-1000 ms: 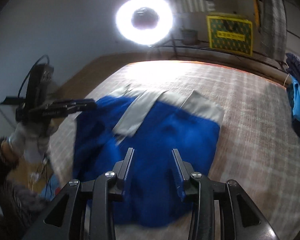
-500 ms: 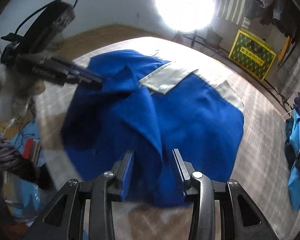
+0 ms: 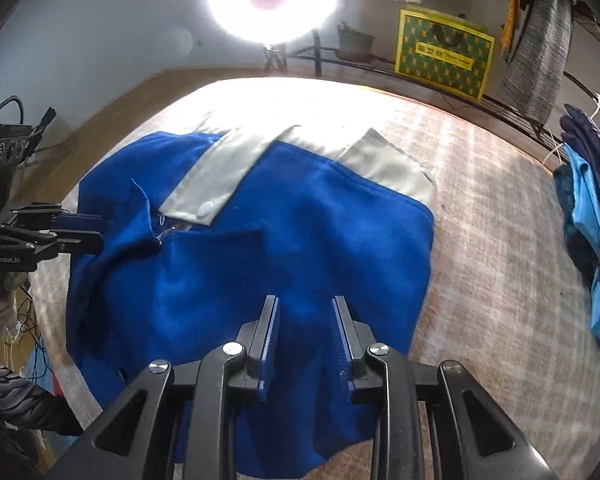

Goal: Fold large clothes

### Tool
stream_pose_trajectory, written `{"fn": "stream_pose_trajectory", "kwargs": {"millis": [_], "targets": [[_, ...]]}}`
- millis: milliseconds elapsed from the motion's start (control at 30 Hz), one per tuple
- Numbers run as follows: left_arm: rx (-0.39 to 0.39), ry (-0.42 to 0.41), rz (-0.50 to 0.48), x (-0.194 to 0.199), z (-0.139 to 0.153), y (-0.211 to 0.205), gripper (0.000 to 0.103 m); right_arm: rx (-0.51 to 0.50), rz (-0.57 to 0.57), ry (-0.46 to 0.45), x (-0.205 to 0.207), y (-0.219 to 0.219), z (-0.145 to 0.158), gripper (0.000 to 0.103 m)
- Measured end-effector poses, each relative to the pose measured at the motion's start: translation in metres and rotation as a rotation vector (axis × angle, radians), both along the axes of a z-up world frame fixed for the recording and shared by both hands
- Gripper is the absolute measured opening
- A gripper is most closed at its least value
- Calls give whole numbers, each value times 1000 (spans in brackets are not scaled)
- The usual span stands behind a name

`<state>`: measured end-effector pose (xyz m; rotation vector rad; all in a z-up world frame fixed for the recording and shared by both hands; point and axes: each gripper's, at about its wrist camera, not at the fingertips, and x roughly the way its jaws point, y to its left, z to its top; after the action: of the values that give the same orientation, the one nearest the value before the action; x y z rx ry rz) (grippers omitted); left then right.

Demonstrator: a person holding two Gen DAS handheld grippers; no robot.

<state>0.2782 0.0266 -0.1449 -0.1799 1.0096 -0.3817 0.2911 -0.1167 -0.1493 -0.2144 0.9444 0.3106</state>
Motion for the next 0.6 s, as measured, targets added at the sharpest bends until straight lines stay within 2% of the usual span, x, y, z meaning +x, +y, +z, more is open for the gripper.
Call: {"fn": "stream_pose_trajectory", "kwargs": {"millis": [67, 167, 233, 367, 500, 533, 600], "targets": [[-13, -23, 20, -3, 10, 8, 34, 1, -16, -8, -4, -2, 6, 28], [-45, -86, 63, -6, 26, 24, 34, 92, -7, -53, -19, -13, 28, 35], [-59, -98, 103, -3, 28, 36, 34, 122, -10, -83, -25, -19, 37, 39], [-91, -29, 187, 10, 7, 60, 34, 136, -30, -35, -20, -29, 26, 38], [-42, 59, 182, 14, -24, 62, 34, 147, -37, 49, -17, -37, 2, 38], [-35, 84, 184, 14, -33, 61, 36, 145, -37, 73, -16, -38, -5, 38], [-77, 112, 215, 11, -48, 64, 42, 116, -31, 117, -15, -38, -20, 38]]}}
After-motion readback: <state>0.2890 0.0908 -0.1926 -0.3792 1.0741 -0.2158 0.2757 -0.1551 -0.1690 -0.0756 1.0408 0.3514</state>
